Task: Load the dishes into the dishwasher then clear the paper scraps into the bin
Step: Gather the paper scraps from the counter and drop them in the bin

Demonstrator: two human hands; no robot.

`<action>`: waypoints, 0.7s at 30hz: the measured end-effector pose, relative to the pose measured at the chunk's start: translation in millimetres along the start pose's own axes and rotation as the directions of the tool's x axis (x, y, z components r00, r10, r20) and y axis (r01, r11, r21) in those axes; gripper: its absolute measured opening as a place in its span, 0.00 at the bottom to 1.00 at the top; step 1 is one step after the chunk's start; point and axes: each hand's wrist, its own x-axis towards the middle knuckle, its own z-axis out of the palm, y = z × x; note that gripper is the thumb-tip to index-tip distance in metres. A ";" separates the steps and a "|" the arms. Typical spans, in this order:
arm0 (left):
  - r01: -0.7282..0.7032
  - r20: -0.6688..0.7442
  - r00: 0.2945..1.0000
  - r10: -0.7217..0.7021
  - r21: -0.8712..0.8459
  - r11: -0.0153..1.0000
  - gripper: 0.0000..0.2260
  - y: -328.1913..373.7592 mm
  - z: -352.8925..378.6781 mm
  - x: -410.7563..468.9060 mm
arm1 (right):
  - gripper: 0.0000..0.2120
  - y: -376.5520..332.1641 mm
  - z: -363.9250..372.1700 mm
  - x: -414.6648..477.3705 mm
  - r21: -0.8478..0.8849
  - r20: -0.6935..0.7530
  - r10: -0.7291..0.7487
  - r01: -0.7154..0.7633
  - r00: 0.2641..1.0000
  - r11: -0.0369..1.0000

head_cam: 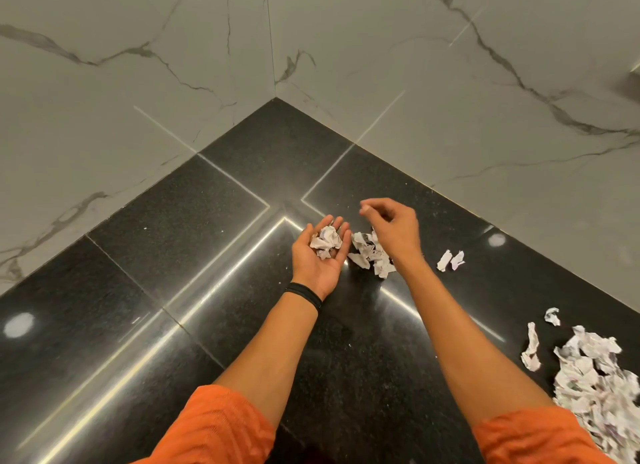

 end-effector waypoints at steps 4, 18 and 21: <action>0.000 -0.015 1.000 0.000 -0.027 1.000 0.17 3.8 -9.9 -4.9 | 0.07 14.2 -7.1 3.1 -0.411 0.154 -0.018 0.081 0.988 0.908; -0.039 -0.050 0.998 0.043 0.062 0.997 0.17 5.0 -28.2 -32.9 | 0.06 -10.1 -16.4 -32.9 -0.268 -0.041 -0.047 0.034 0.998 0.963; -0.027 -0.031 0.999 0.030 0.098 0.995 0.17 -2.1 -24.1 -39.1 | 0.05 -32.1 -15.3 -46.0 -0.083 0.048 -0.015 0.019 0.999 0.996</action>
